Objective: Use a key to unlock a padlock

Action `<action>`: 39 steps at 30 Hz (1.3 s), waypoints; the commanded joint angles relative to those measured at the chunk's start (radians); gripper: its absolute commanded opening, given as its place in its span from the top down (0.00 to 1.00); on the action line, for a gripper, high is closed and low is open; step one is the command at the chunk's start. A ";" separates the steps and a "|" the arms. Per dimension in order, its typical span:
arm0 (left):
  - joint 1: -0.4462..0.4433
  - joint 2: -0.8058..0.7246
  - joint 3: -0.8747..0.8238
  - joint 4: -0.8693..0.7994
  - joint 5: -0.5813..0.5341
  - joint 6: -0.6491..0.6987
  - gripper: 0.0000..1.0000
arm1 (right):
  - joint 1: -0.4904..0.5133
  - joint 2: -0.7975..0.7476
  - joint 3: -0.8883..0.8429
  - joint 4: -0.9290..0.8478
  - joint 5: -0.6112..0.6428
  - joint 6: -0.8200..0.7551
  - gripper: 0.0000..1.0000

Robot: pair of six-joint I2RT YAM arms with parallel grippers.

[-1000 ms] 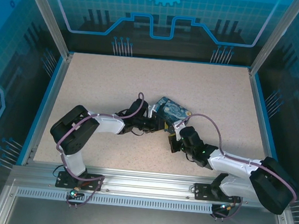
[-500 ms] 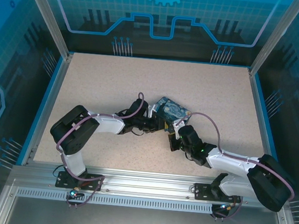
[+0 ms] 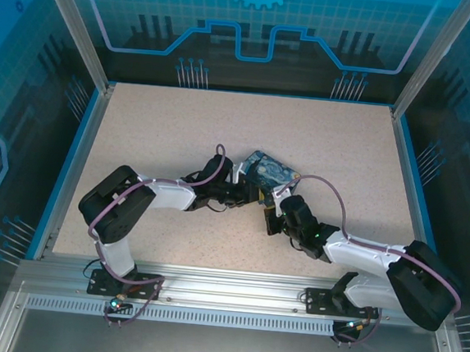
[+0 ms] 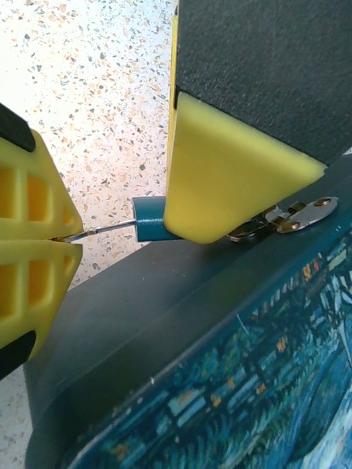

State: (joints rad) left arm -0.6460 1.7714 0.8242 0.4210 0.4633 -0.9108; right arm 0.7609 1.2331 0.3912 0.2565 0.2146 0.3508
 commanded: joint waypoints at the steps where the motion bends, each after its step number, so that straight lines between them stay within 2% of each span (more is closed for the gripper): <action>1: -0.021 -0.031 0.029 0.022 0.020 -0.017 0.87 | -0.021 -0.007 0.026 0.157 -0.064 0.009 1.00; 9: -0.029 -0.028 0.044 0.018 0.022 -0.040 0.87 | -0.071 0.017 0.036 0.236 -0.165 -0.029 1.00; 21: -0.039 -0.027 0.061 -0.001 0.013 -0.052 0.88 | -0.112 0.060 0.044 0.292 -0.196 -0.042 1.00; 32: -0.041 -0.023 0.067 0.017 0.007 -0.078 0.88 | -0.164 0.101 0.046 0.414 -0.338 -0.006 1.00; 34: -0.040 -0.022 0.071 0.011 -0.005 -0.080 0.90 | -0.169 0.080 0.043 0.378 -0.354 -0.019 0.96; 39: -0.025 -0.022 0.060 0.021 -0.040 -0.103 0.91 | -0.197 0.028 -0.006 0.317 -0.387 -0.022 0.78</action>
State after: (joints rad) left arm -0.6506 1.7691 0.8635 0.4240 0.3794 -0.9863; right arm 0.5758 1.3155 0.3882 0.4816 -0.0883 0.3347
